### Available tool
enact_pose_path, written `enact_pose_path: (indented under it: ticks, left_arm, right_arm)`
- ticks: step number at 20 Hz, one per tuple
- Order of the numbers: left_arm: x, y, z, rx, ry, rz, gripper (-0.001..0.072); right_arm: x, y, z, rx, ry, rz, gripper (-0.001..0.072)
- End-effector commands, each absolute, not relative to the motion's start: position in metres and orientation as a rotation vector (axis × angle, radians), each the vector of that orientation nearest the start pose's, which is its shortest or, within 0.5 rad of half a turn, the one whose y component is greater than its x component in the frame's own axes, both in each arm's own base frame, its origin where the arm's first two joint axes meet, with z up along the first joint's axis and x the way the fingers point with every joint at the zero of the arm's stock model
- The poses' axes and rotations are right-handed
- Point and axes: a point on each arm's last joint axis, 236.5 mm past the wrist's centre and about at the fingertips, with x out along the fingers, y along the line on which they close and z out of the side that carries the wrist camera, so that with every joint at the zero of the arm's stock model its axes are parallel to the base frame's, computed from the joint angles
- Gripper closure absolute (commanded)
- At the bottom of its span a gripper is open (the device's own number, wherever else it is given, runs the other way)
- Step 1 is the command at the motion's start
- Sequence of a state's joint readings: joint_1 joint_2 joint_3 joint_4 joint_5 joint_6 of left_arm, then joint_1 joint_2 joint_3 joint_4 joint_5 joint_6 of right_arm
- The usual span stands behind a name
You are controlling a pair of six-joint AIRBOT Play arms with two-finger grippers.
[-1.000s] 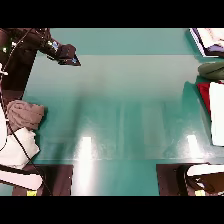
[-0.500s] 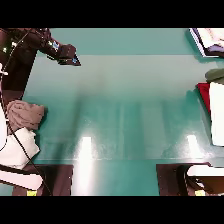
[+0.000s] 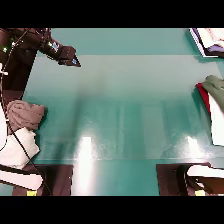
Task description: Fold the shirts.
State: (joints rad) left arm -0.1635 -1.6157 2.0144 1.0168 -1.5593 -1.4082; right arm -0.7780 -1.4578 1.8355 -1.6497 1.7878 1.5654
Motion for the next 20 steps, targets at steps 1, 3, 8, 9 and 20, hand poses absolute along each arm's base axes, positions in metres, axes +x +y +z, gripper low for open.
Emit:
enact_pose_path:
  ticks: [1, 3, 8, 9, 20]
  left_arm:
    - [0.434, -0.198, 0.174, -0.093, 1.106, -0.723, 0.0683]
    - [0.438, -0.198, 0.176, -0.099, 1.086, -0.717, 0.0684]
    - [0.438, -0.199, 0.176, -0.101, 1.086, -0.718, 0.0683]
    - [0.44, -0.199, 0.177, -0.104, 1.077, -0.715, 0.0683]
    - [0.463, -0.201, 0.189, -0.131, 0.974, -0.686, 0.0683]
  right_arm:
    - [0.227, -0.269, 0.114, 0.557, 1.464, -0.772, 0.0121]
    - [0.241, -0.26, 0.118, 0.585, 1.408, -0.729, 0.0163]
    - [0.327, -0.175, 0.16, 0.623, 1.156, -0.339, 0.0571]
    - [0.342, -0.153, 0.173, 0.613, 1.106, -0.261, 0.0688]
    - [0.398, 0.005, 0.229, 0.365, 0.928, 0.12, 0.0688]
